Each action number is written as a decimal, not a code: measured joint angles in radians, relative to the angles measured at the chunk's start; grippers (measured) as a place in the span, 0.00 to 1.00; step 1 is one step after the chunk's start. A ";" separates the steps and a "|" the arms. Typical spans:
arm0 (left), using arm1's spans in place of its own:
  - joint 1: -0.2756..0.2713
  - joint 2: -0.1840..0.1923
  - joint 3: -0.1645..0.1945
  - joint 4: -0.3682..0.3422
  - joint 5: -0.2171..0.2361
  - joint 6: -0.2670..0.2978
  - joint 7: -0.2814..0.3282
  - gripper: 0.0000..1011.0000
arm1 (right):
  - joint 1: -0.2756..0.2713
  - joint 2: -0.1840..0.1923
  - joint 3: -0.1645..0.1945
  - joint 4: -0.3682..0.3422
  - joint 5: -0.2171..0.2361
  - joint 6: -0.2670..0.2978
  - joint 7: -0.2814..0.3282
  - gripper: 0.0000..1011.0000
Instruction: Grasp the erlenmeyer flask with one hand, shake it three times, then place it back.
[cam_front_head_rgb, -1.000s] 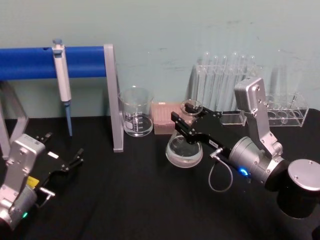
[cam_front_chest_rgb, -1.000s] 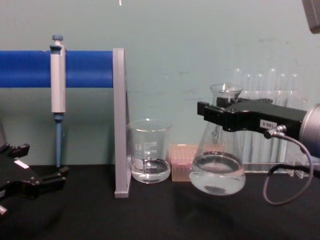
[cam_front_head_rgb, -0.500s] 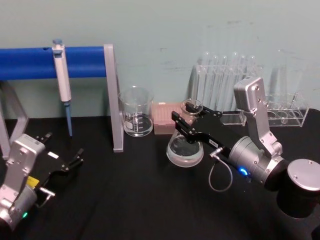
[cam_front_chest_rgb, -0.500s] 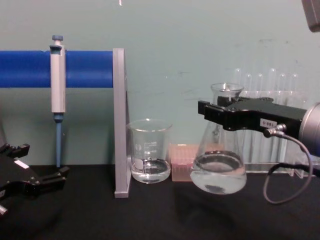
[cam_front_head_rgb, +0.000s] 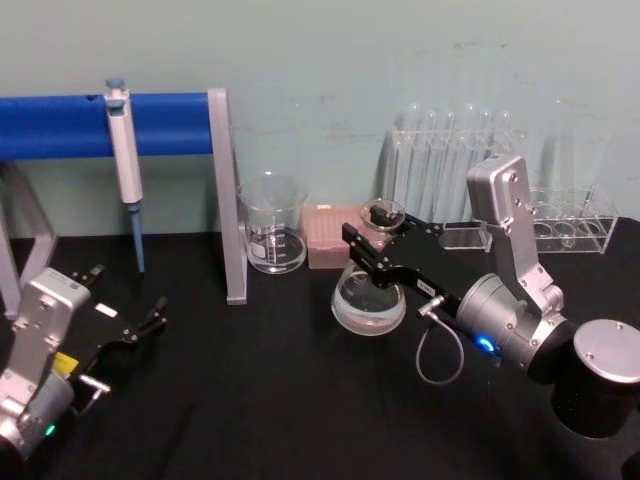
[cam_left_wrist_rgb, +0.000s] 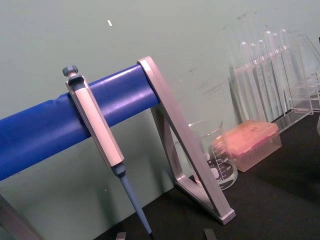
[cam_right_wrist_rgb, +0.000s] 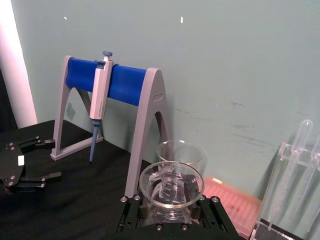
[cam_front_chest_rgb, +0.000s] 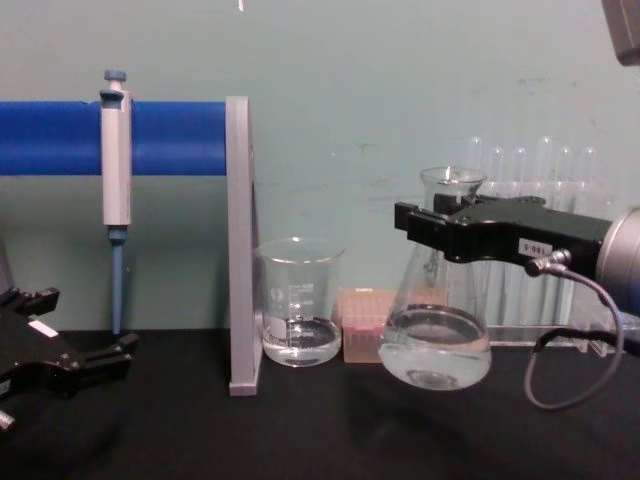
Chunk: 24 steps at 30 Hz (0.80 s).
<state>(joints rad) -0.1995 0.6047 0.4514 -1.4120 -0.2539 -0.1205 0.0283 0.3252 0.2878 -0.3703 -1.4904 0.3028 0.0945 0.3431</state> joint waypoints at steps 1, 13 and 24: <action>0.000 0.000 0.000 0.000 0.000 0.000 0.000 0.99 | 0.000 0.000 0.000 0.000 0.000 0.000 0.000 0.45; 0.000 0.000 0.000 0.000 0.000 0.000 0.000 0.99 | -0.010 -0.003 -0.006 -0.012 -0.001 0.000 0.000 0.45; 0.000 0.000 0.000 0.000 0.000 0.000 0.000 0.99 | -0.006 -0.009 -0.034 -0.017 0.009 0.003 0.031 0.45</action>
<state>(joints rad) -0.1995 0.6047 0.4514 -1.4120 -0.2539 -0.1205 0.0283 0.3189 0.2786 -0.4038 -1.5076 0.3123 0.0970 0.3746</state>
